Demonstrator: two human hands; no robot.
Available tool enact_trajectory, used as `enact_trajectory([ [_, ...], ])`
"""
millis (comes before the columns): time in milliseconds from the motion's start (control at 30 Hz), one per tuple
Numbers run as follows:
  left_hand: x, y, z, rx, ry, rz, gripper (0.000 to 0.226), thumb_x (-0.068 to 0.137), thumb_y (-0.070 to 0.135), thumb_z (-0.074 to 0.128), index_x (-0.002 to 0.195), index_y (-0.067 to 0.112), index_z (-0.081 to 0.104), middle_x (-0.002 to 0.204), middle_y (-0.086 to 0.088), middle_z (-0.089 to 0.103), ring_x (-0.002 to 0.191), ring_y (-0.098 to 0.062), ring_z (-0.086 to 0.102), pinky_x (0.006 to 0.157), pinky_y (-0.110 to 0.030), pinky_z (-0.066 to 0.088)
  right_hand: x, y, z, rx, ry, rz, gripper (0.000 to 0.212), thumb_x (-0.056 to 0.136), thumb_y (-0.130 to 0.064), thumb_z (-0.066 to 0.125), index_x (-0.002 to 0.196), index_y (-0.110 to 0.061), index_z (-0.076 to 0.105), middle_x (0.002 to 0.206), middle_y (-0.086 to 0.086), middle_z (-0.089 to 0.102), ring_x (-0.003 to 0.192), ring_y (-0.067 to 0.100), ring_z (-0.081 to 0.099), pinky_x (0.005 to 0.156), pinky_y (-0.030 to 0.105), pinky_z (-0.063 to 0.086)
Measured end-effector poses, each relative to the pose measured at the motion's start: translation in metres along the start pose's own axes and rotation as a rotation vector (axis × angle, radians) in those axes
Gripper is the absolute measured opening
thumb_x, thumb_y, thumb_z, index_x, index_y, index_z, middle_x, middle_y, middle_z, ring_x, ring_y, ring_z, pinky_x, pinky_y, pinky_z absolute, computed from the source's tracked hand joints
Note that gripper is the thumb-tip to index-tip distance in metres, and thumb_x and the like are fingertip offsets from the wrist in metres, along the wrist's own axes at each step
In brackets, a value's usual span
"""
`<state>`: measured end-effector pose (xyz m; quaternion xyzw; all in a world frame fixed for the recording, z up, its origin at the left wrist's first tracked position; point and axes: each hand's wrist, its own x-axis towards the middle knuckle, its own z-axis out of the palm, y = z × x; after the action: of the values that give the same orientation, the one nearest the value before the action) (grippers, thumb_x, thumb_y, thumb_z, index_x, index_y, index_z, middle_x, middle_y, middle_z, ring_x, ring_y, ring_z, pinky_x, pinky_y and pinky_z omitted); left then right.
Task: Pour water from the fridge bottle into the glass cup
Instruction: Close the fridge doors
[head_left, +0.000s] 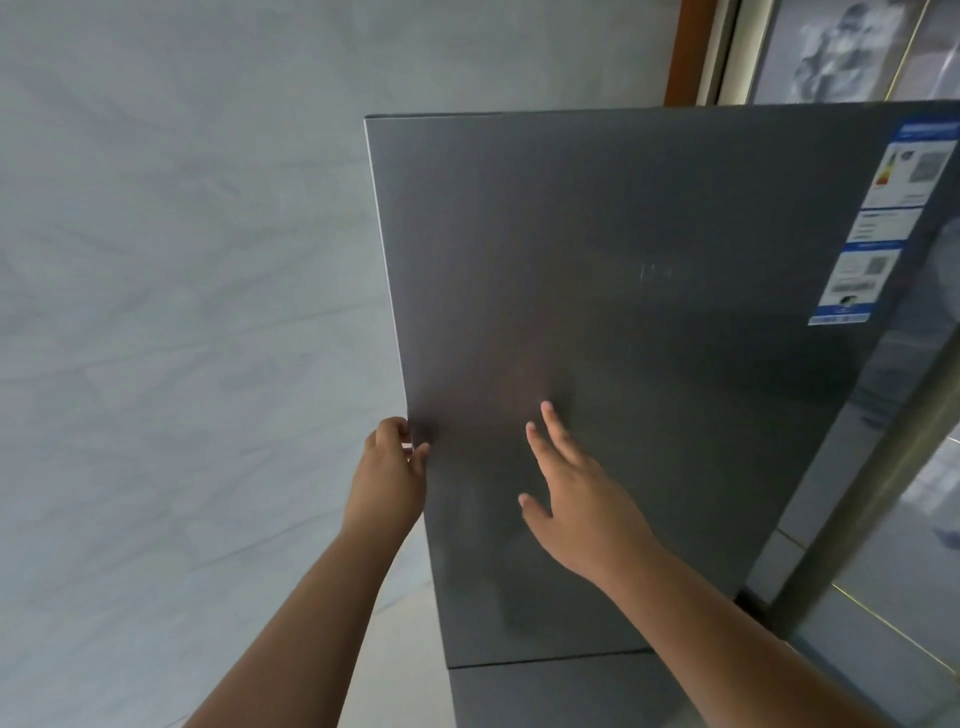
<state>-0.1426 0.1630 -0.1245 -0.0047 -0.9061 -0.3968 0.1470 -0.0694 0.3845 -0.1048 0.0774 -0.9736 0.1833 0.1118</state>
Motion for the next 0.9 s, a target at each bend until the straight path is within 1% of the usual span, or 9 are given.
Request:
enact_trajectory([
  [167,0.015,-0.001,0.008,-0.006,0.016,-0.013,0.026,0.106,0.022,0.055,0.130,0.012,0.052,0.134,-0.008,0.056,0.092,-0.015,0.060,0.084,-0.035,0.047,0.013,0.004,0.002,0.082,0.003,0.009,0.076,0.102,-0.042,0.054,0.165,-0.032,0.013,0.167,-0.026,-0.020,0.154,0.013,0.025,0.111,0.038,0.044],
  [367,0.017,-0.008,0.011,-0.054,0.016,0.004,0.029,0.106,0.025,0.055,0.133,0.015,0.050,0.133,-0.001,0.056,0.098,-0.014,0.064,0.084,-0.034,0.048,0.013,0.005,0.008,0.127,0.023,0.041,0.075,0.101,-0.041,0.056,0.164,-0.036,0.015,0.165,-0.032,-0.021,0.149,0.013,0.035,0.109,0.034,0.043],
  [467,0.012,-0.008,0.013,-0.113,0.084,0.043,0.029,0.104,0.022,0.060,0.129,0.017,0.048,0.127,0.000,0.053,0.101,-0.018,0.067,0.081,-0.037,0.051,0.012,-0.001,0.008,0.146,0.023,0.073,0.076,0.101,-0.041,0.057,0.164,-0.037,0.016,0.165,-0.033,-0.020,0.143,0.014,0.044,0.107,0.034,0.046],
  [567,0.006,-0.006,0.009,-0.130,0.147,0.125,0.033,0.096,0.015,0.066,0.121,0.021,0.044,0.117,0.005,0.050,0.099,-0.019,0.063,0.077,-0.042,0.053,0.010,-0.010,0.006,0.158,0.040,0.137,0.073,0.101,-0.040,0.058,0.163,-0.039,0.019,0.168,-0.029,-0.009,0.148,0.011,0.036,0.109,0.030,0.039],
  [633,0.005,-0.002,0.005,-0.110,0.086,0.187,0.031,0.093,0.013,0.066,0.116,0.023,0.047,0.112,0.007,0.053,0.102,-0.021,0.060,0.079,-0.042,0.053,0.006,-0.016,0.006,0.174,0.053,0.195,0.070,0.101,-0.041,0.058,0.162,-0.039,0.023,0.171,-0.023,0.000,0.152,0.008,0.028,0.114,0.030,0.034],
  [700,0.007,0.003,0.000,-0.069,-0.047,0.260,0.030,0.092,0.015,0.064,0.117,0.024,0.052,0.111,0.009,0.057,0.108,-0.021,0.060,0.083,-0.039,0.051,-0.001,-0.021,0.007,0.171,0.077,0.249,0.068,0.101,-0.041,0.059,0.161,-0.037,0.028,0.171,-0.017,0.011,0.154,0.006,0.022,0.118,0.026,0.026],
  [767,0.010,0.006,-0.004,-0.004,-0.206,0.341,0.037,0.091,0.018,0.066,0.127,0.023,0.055,0.124,0.005,0.060,0.118,-0.022,0.058,0.093,-0.040,0.051,-0.011,-0.024,0.009,0.170,0.120,0.312,0.065,0.100,-0.042,0.060,0.159,-0.034,0.033,0.169,-0.014,0.024,0.154,0.005,0.024,0.120,0.024,0.021],
  [833,0.012,0.007,-0.004,0.031,-0.334,0.418,0.046,0.093,0.022,0.067,0.138,0.020,0.055,0.138,-0.001,0.059,0.128,-0.026,0.056,0.102,-0.042,0.049,-0.024,-0.028,0.013,0.167,0.165,0.378,0.063,0.100,-0.044,0.060,0.157,-0.032,0.037,0.165,-0.012,0.032,0.152,0.006,0.028,0.125,0.032,0.025],
  [900,0.012,0.007,-0.002,0.026,-0.436,0.469,0.050,0.095,0.026,0.067,0.143,0.019,0.054,0.145,-0.005,0.057,0.132,-0.031,0.054,0.108,-0.044,0.046,-0.042,-0.031,0.016,0.170,0.212,0.477,0.062,0.099,-0.045,0.061,0.155,-0.032,0.040,0.163,-0.011,0.036,0.151,0.008,0.031,0.124,0.037,0.028],
])
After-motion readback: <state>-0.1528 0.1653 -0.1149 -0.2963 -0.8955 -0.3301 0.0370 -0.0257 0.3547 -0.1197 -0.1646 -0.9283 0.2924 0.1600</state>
